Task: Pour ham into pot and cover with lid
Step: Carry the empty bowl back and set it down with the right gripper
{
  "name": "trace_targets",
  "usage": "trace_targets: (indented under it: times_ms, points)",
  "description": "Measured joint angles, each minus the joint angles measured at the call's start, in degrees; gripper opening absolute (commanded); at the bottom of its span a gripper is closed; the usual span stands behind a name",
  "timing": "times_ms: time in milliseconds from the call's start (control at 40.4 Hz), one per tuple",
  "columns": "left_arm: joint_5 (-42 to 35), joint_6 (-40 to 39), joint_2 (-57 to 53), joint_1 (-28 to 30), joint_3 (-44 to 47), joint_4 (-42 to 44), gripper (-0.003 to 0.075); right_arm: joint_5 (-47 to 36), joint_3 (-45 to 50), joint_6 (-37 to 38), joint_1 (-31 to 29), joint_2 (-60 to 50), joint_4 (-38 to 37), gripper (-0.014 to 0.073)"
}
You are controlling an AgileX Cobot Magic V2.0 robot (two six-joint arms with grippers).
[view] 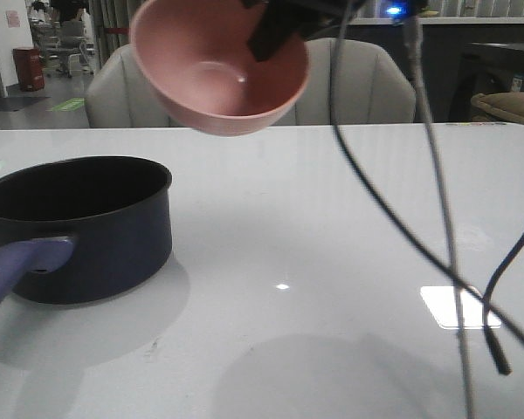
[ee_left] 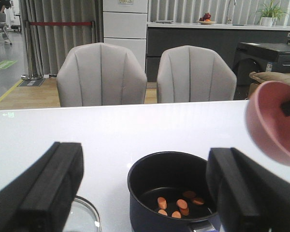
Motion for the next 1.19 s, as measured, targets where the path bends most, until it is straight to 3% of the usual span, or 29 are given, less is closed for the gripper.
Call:
trace_targets:
  times_ms: [347, 545, 767, 1089, 1188]
  points:
    - [0.0, 0.0, 0.0, 0.0, 0.0, 0.0, 0.0561, 8.6, 1.6, 16.8, -13.9, 1.8, -11.5, 0.0135]
    - [0.0, 0.0, 0.0, 0.0, 0.0, 0.0, 0.0561, 13.9, 1.7, 19.3, -15.6, 6.5, -15.2, 0.0135]
    - [0.0, 0.0, 0.0, 0.0, 0.0, 0.0, 0.0561, 14.5, 1.7, 21.2, -15.7, 12.1, -15.4, 0.0146]
    - [0.0, 0.0, 0.0, 0.0, 0.0, 0.0, 0.0561, 13.9, 1.7, 23.2, -15.7, 13.9, -15.4, 0.0391]
    - [0.0, 0.0, 0.0, 0.0, 0.0, 0.0, 0.0561, 13.9, 1.7, 23.2, -15.7, 13.9, -15.4, 0.0413]
